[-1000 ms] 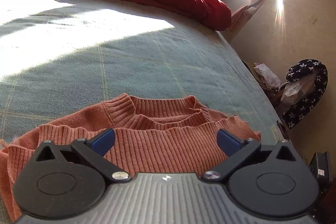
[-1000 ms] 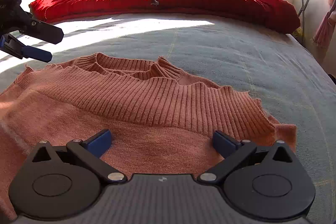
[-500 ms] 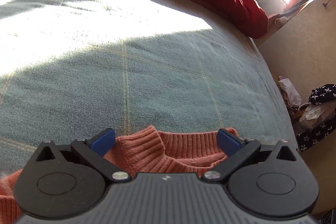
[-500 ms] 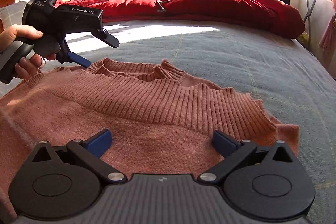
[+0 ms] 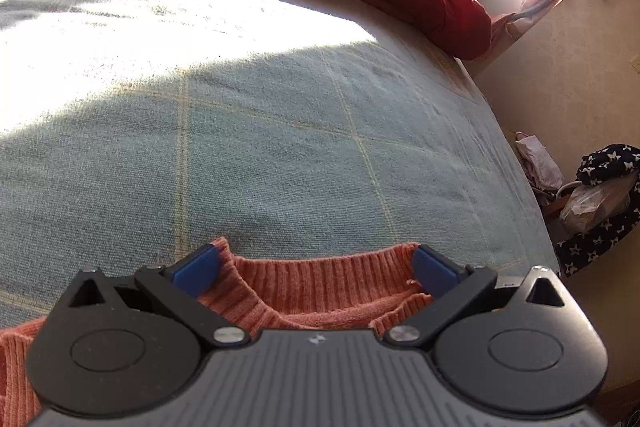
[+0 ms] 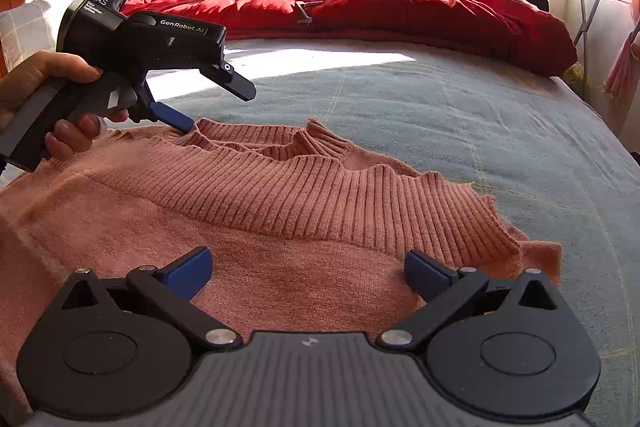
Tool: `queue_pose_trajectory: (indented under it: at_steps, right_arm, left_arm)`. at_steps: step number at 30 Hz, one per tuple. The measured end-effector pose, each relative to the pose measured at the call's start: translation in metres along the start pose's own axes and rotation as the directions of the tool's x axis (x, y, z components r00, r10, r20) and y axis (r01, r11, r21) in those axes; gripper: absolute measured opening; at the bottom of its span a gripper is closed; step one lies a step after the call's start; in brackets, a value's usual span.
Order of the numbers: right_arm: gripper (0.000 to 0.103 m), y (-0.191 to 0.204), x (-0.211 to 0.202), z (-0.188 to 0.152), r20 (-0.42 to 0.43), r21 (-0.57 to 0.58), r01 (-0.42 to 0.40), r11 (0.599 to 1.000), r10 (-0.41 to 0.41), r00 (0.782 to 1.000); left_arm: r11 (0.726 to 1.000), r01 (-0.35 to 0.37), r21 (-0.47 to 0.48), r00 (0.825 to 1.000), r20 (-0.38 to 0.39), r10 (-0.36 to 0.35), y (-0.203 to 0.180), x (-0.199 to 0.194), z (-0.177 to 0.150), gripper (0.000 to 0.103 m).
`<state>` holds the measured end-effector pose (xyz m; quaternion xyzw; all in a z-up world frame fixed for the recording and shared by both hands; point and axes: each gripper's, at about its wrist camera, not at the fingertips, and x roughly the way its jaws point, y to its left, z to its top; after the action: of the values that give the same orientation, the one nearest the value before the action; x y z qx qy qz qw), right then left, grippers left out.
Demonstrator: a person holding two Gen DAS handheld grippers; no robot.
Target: Fold clothes
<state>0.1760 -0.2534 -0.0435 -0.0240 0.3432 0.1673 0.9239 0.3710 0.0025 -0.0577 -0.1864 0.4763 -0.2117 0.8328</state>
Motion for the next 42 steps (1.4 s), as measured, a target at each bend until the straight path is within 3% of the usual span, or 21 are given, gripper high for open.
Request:
queue_pose_trajectory:
  at_steps: [4,6,9,16,20,26,35,42]
  right_arm:
    - [0.103,-0.007,-0.009,0.001,0.011,0.055,-0.052,0.997,0.052,0.999]
    - [0.103,-0.007,-0.009,0.001,0.006,0.062,-0.048,0.997,0.048,0.999]
    - [0.103,-0.006,-0.006,0.001,-0.003,0.066,-0.038,0.997,0.039,0.999]
    - [0.103,-0.004,-0.008,0.003,-0.022,0.053,-0.028,0.998,0.029,0.999]
    - [0.103,-0.005,-0.018,0.006,-0.012,0.063,-0.020,0.998,0.021,1.000]
    - [0.103,0.001,-0.042,0.009,0.014,0.082,-0.020,0.996,0.019,1.000]
    - [0.103,0.014,-0.075,0.003,0.021,0.103,-0.020,0.994,0.018,1.000]
    - [0.103,0.018,-0.091,-0.009,0.007,0.117,0.003,0.993,-0.004,1.000]
  left_arm:
    - [0.991,0.125,0.050,0.990,-0.066,-0.121,-0.027,-0.009,-0.011,0.102]
    - [0.987,0.151,0.054,0.983,-0.114,-0.145,-0.034,-0.003,-0.019,0.102]
    - [0.991,0.127,0.048,0.981,-0.155,-0.119,-0.034,0.017,-0.022,0.102]
    - [0.996,0.080,0.029,0.989,-0.127,-0.076,-0.031,0.040,-0.007,0.102]
    - [0.994,0.052,0.094,0.993,-0.109,-0.042,-0.047,0.017,-0.010,0.102]
    - [0.982,0.001,0.189,0.999,-0.041,0.007,-0.067,-0.055,-0.027,0.102]
    - [0.941,-0.084,0.328,0.996,0.049,0.072,-0.093,-0.151,-0.074,0.102]
    - [0.921,-0.138,0.364,0.990,0.040,0.132,-0.091,-0.151,-0.129,0.102]
